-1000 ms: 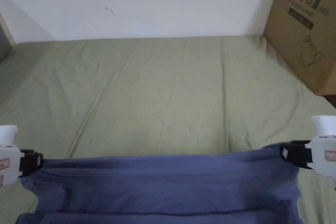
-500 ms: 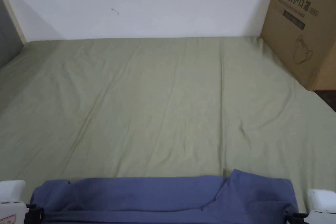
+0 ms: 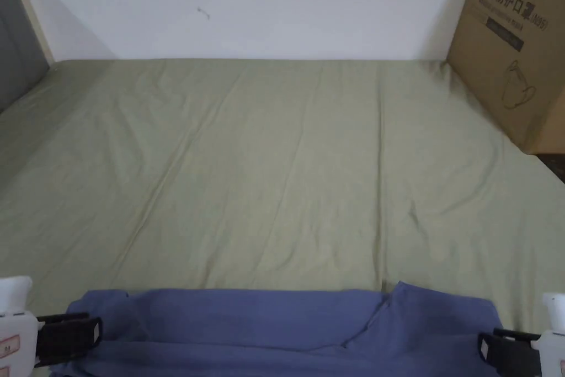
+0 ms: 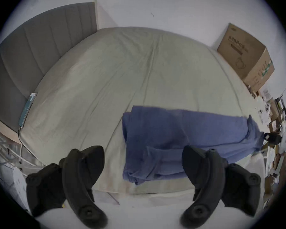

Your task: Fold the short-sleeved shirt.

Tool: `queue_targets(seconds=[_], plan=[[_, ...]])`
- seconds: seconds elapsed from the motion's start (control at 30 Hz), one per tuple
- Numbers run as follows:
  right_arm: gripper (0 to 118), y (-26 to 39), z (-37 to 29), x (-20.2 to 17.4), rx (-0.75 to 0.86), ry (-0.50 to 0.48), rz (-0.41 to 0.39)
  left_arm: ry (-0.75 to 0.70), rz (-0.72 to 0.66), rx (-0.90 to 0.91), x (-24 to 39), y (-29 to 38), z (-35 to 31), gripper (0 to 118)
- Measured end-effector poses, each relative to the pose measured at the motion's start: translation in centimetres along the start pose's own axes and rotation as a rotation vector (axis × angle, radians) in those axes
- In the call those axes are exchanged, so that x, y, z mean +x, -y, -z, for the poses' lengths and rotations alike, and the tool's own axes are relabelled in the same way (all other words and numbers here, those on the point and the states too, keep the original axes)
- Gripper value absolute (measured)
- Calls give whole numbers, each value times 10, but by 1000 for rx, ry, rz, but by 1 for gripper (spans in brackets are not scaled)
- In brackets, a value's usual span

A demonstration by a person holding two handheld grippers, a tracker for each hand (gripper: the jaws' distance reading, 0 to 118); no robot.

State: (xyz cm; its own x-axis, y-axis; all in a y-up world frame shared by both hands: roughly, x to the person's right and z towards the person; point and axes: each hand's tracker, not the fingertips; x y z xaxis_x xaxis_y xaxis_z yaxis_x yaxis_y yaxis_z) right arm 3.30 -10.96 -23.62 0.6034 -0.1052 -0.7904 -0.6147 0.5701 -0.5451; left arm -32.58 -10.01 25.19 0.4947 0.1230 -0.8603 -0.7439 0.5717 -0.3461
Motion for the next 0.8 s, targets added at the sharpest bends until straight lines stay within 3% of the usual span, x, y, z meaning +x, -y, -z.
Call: queue_targets(seconds=[0.1,0.13,0.17,0.2,0.23,0.33,0.47,0.5,0.57,0.6,0.63,0.67,0.7,0.73,0.8], plan=[[52,-18,-4,-21,47,-3,-10,64,-25,34,7,-6,-6,99],[35,-22,-2,-28,63,-16,-8,103,-42,50,8,-6,-7,81],[13,-25,-2,-36,82,-44,-15,114,-48,54,9,-5,-7,50],[5,-27,1,-44,95,-52,-10,117,-45,48,10,-4,-5,16],[5,-27,5,-52,97,-51,4,106,-43,40,13,-3,-1,1],[2,-28,22,-72,63,-96,-16,94,-31,25,10,2,2,0],[2,-23,32,-97,37,-102,-70,157,-156,77,-16,2,-4,1],[2,-22,34,-101,32,-113,-68,165,-176,80,-22,2,-5,3],[2,-20,37,-108,18,-139,-54,189,-244,87,-39,2,-5,38],[2,-19,39,-111,9,-149,-54,191,-245,77,-44,2,-4,48],[2,-19,42,-115,-3,-165,-62,202,-254,66,-49,3,-1,48],[2,-18,44,-118,-13,-180,-72,219,-270,51,-54,4,4,79],[2,-22,38,-127,-18,-183,-87,236,-288,47,-57,6,9,100],[2,-22,39,-131,-27,-177,-106,265,-318,44,-62,8,13,112],[2,-22,41,-137,-32,-165,-127,294,-368,19,-66,10,24,112]])
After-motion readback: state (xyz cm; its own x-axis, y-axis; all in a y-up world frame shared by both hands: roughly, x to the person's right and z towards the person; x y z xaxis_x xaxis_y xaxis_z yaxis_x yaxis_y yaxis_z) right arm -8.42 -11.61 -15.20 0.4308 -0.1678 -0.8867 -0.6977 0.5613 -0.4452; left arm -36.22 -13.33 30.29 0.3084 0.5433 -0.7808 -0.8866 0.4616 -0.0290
